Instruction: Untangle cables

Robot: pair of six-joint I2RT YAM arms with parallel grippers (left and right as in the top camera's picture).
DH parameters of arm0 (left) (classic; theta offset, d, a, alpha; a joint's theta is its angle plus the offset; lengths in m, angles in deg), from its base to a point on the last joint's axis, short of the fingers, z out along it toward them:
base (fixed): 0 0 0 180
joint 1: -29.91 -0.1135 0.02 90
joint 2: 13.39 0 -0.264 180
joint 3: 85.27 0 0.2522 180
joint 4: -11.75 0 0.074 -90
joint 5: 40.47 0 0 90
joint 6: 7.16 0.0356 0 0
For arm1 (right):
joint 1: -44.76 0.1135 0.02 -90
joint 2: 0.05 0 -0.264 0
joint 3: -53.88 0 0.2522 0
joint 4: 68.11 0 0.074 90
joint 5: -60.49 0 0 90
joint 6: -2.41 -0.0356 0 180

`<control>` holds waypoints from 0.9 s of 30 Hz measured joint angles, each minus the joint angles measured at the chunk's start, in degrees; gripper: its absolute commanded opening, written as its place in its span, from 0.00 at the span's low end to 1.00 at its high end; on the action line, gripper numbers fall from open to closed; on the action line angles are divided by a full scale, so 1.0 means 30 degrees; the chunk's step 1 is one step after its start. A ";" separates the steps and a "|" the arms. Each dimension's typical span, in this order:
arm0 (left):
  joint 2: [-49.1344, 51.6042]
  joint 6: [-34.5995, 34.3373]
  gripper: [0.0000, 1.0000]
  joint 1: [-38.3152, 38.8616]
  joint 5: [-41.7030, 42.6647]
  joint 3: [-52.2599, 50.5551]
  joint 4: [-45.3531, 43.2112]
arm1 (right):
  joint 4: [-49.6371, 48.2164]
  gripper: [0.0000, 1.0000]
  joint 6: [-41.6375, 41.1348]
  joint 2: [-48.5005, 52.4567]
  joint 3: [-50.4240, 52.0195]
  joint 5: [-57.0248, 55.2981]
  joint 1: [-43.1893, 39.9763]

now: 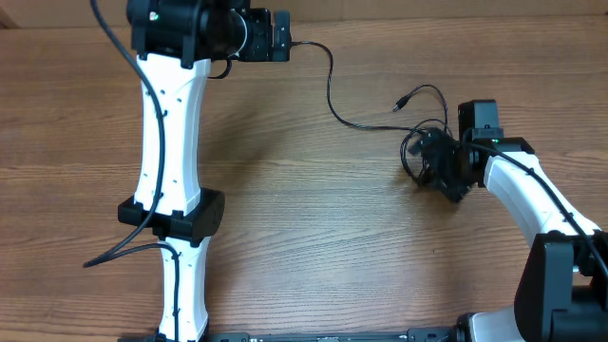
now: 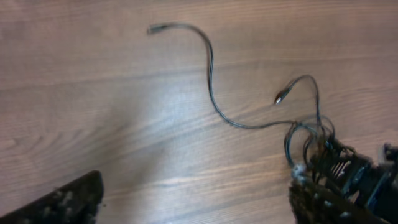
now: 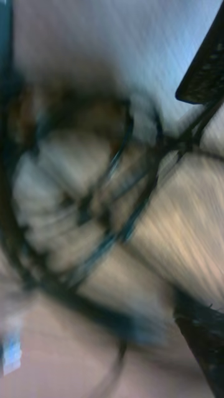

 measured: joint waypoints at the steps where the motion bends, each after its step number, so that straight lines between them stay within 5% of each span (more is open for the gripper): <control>1: 0.0000 0.0015 0.86 0.0022 0.0044 -0.0372 0.0000 | -0.0743 1.00 -0.0095 0.0000 0.0000 0.0699 0.0007; 6: 0.0000 0.0036 0.87 0.0051 0.0109 -0.1435 -0.0109 | -0.5348 1.00 0.2550 0.0000 0.0000 0.4546 0.0561; 13: 0.0000 0.0036 0.88 0.0051 0.0102 -0.1435 -0.0342 | -0.0976 1.00 0.7344 -0.0007 -0.0117 0.2157 0.3832; 20: 0.0000 0.0036 0.88 0.0051 0.0102 -0.1435 -0.0291 | 0.3024 1.00 0.2229 -0.0007 -0.0109 -0.5319 0.3956; 27: 0.0000 0.0044 0.88 0.0051 0.0102 -0.1435 -0.0044 | 0.3359 1.00 -0.3920 -0.0007 -0.0109 -0.5639 0.2623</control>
